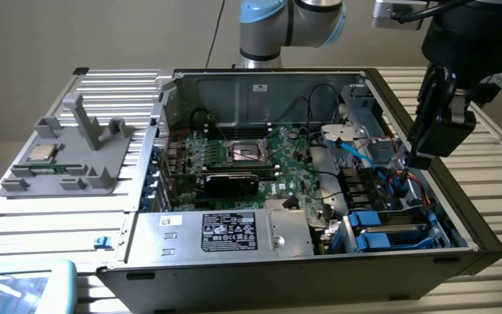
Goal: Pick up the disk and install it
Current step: 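Insert the first disk wire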
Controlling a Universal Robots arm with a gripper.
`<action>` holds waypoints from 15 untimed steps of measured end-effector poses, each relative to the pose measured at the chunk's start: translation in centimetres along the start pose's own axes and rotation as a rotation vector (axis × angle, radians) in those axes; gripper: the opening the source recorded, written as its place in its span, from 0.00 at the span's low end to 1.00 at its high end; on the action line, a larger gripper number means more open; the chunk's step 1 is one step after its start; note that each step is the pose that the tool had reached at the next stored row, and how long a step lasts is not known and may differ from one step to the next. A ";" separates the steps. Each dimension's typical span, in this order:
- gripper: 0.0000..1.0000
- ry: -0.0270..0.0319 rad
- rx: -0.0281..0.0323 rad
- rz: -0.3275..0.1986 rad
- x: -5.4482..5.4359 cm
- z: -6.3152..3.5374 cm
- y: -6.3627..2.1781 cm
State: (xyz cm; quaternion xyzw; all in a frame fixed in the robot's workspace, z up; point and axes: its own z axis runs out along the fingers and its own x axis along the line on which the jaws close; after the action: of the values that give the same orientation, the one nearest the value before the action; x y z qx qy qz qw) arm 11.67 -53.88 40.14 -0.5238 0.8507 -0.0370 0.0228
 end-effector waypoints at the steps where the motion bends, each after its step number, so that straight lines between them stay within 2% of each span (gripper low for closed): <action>1: 0.52 0.0001 0.0001 0.000 0.1 -0.01 -0.04; 2: 0.52 -0.0017 -0.0008 0.000 0.3 0.00 -0.14; 5: 0.52 -0.0160 -0.0092 0.001 1.1 0.05 -0.57; 6: 0.52 -0.0186 -0.0109 0.002 1.4 0.07 -0.68; 10: 0.52 -0.0242 -0.0153 -0.006 1.8 0.08 -0.87; 15: 0.52 -0.0301 -0.0165 -0.082 1.9 0.08 -0.79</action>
State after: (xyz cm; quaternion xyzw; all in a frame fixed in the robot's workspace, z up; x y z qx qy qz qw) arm 11.54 -55.90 40.12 -0.5591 0.8283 -0.0230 0.0297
